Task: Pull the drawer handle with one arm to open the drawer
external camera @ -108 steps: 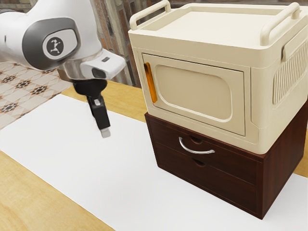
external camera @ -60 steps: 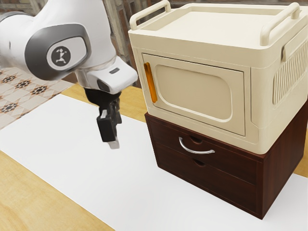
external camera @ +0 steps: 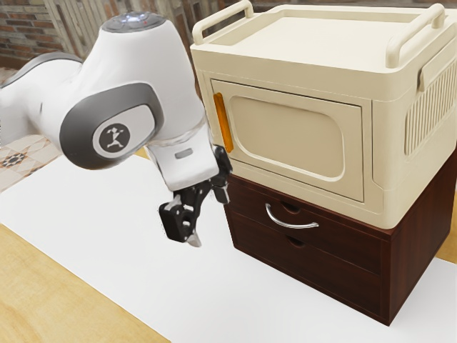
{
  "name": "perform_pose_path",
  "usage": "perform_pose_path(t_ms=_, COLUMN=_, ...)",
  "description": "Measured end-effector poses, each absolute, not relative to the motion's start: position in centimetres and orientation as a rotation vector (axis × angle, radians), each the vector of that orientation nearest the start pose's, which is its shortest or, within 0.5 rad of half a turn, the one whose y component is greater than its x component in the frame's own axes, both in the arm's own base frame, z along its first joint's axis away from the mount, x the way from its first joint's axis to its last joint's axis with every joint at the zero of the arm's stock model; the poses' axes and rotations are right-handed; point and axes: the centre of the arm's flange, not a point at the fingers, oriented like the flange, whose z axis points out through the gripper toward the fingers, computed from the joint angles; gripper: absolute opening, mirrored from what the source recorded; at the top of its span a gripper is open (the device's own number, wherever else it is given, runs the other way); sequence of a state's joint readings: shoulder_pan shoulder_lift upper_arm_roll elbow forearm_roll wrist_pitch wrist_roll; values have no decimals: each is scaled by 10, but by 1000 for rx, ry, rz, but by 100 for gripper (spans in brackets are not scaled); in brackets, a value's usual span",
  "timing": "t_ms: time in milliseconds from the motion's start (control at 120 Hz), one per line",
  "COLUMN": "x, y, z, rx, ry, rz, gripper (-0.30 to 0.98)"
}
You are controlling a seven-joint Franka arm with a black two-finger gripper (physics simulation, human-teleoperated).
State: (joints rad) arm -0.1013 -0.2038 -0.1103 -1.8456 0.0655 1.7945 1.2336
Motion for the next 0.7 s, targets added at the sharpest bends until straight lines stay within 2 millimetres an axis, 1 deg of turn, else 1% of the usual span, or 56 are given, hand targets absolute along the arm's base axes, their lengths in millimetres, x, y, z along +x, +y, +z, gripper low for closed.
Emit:
perform_pose_path(t_ms=83, x=501, y=-118, z=625, rx=-2144, ry=2038, rz=-204, gripper=69)
perform_pose_path(t_ms=192, x=505, y=-125, z=629, rx=-2075, ry=2064, rz=-274, gripper=69)
perform_pose_path(t_ms=275, x=507, y=-133, z=625, rx=-2030, ry=2079, rz=-315, gripper=69)
perform_pose_path(t_ms=367, x=511, y=-135, z=618, rx=-2008, ry=2078, rz=-347, gripper=67)
perform_pose_path(t_ms=433, x=511, y=-138, z=612, rx=-1992, ry=2078, rz=-364, gripper=59)
perform_pose_path(t_ms=567, x=511, y=-144, z=600, rx=-1967, ry=2078, rz=-396, gripper=36)
perform_pose_path(t_ms=700, x=517, y=-141, z=590, rx=-1973, ry=2056, rz=-427, gripper=24)
